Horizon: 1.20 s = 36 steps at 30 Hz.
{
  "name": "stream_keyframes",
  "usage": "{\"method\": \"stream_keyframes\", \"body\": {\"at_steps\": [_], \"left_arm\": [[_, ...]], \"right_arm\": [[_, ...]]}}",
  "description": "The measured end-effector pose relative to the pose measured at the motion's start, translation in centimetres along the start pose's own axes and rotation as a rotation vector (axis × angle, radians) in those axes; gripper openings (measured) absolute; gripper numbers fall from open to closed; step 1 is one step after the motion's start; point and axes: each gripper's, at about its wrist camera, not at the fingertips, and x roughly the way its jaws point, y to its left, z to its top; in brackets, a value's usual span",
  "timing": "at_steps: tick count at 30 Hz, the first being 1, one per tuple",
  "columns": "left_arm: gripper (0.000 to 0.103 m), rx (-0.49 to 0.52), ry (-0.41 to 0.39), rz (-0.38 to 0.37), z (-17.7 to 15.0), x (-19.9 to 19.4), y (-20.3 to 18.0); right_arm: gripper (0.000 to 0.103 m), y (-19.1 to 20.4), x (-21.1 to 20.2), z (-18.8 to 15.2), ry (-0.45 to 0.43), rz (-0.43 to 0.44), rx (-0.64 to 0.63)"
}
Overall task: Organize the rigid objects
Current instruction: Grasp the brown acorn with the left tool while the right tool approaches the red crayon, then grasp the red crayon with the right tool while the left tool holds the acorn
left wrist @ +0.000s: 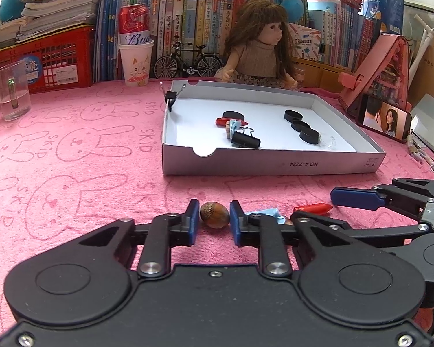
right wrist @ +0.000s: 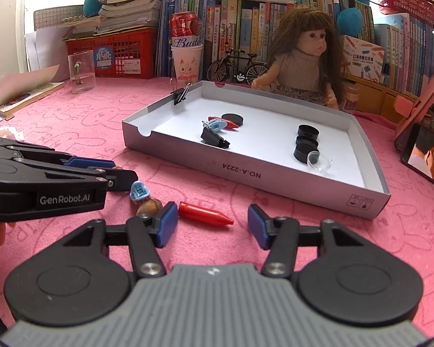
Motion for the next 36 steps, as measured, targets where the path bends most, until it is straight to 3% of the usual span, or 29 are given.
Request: {"method": "stream_keyframes", "body": {"at_steps": [3, 5, 11, 24, 26, 29, 36], "left_arm": [[0.021, 0.002, -0.002, 0.004, 0.0, 0.0, -0.1], [0.021, 0.0, 0.0, 0.001, 0.0, 0.0, -0.1], [0.021, 0.0, -0.003, -0.004, 0.1, -0.3, -0.2], [0.021, 0.0, -0.011, -0.01, 0.3, -0.7, -0.3], [0.021, 0.0, -0.009, -0.009, 0.3, -0.7, -0.3], [0.021, -0.001, -0.009, -0.007, 0.3, -0.7, -0.3], [0.021, -0.008, -0.012, -0.001, 0.5, -0.7, -0.1]], "right_arm": [[0.046, -0.2, -0.1, 0.0, -0.007, -0.009, 0.024], [0.028, -0.4, -0.2, 0.0, -0.015, -0.02, 0.044], [0.021, -1.4, -0.6, -0.1, -0.033, -0.038, 0.094], [0.022, -2.1, -1.1, -0.7, -0.021, -0.042, 0.099], [0.037, -2.1, -1.2, -0.8, -0.023, -0.043, 0.105], [0.047, -2.1, -1.7, -1.1, -0.022, -0.043, 0.094], [0.052, -3.4, -1.8, -1.6, 0.013, -0.145, 0.05]]}}
